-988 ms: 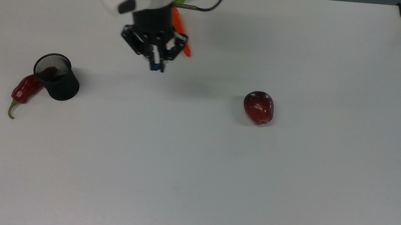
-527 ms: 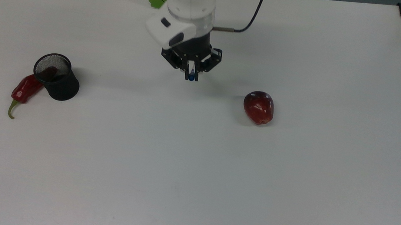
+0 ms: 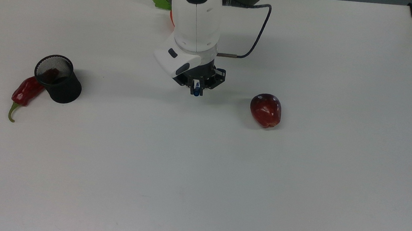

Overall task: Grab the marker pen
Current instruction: 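Lower the marker to the table and open the gripper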

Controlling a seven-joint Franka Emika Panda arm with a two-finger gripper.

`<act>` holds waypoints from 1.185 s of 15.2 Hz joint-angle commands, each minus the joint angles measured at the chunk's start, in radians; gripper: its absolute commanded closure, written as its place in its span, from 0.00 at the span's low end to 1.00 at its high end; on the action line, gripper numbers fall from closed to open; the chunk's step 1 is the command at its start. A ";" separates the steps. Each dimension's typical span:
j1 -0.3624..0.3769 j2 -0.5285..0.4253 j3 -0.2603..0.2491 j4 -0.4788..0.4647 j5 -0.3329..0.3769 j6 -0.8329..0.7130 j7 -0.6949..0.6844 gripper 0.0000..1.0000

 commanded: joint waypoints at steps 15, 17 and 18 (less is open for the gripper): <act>0.012 -0.043 -0.013 0.019 -0.048 -0.007 0.023 0.00; 0.010 -0.086 -0.013 0.019 -0.065 -0.076 0.023 0.00; 0.010 -0.115 -0.015 0.019 -0.074 -0.114 0.023 0.00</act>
